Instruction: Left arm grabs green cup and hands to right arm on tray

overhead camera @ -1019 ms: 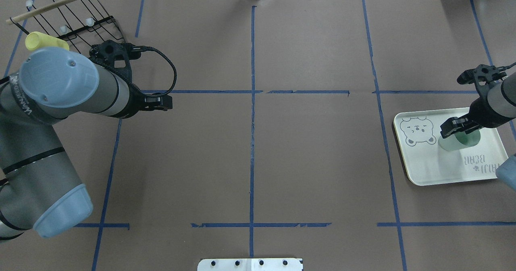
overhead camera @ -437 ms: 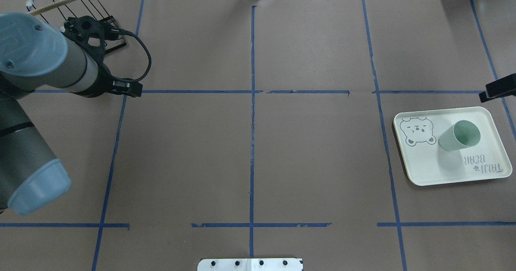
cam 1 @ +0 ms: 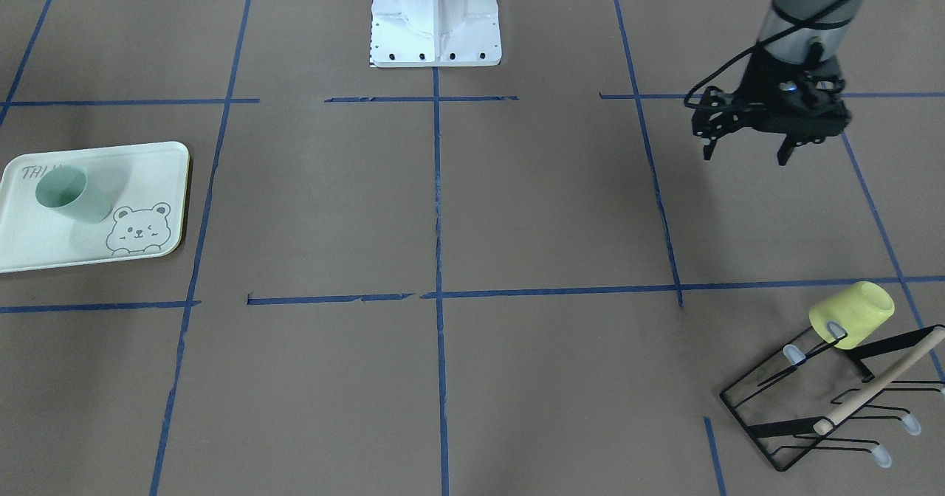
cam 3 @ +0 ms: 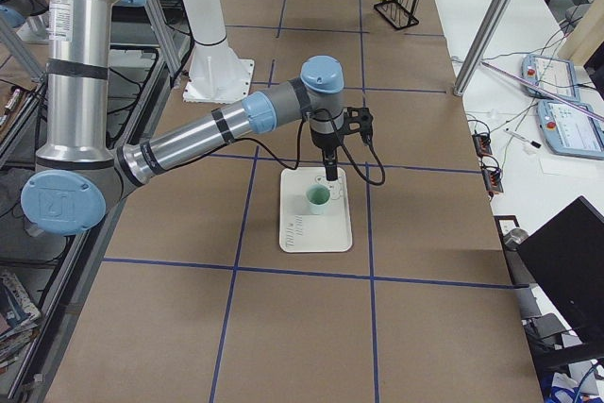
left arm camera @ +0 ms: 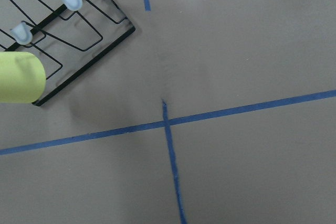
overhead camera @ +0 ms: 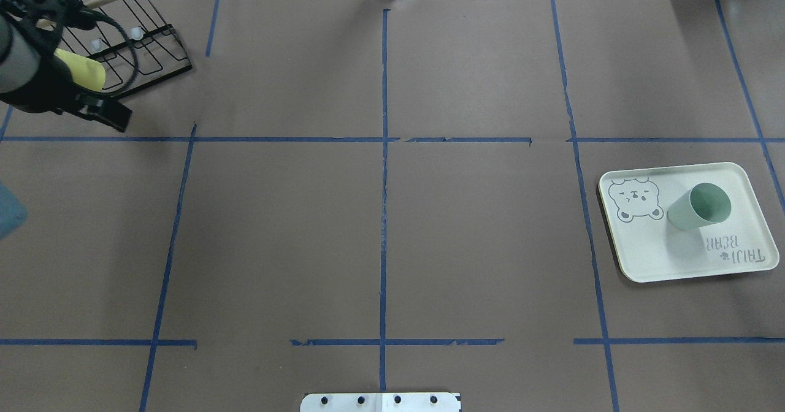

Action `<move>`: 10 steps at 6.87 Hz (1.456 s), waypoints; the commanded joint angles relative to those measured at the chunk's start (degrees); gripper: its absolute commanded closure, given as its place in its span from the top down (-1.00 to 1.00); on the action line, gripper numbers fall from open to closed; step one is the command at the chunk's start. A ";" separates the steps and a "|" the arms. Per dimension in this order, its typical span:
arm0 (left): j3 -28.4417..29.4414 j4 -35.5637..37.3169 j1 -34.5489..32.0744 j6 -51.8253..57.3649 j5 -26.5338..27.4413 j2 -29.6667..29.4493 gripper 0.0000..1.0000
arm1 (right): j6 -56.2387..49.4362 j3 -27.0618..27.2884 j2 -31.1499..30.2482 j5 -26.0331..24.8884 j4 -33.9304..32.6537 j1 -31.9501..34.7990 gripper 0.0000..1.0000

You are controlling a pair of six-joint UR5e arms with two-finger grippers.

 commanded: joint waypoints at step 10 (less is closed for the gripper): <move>22.79 0.23 -29.83 40.19 -19.64 14.12 1.00 | -20.05 -3.82 -9.34 0.27 -8.11 9.03 1.00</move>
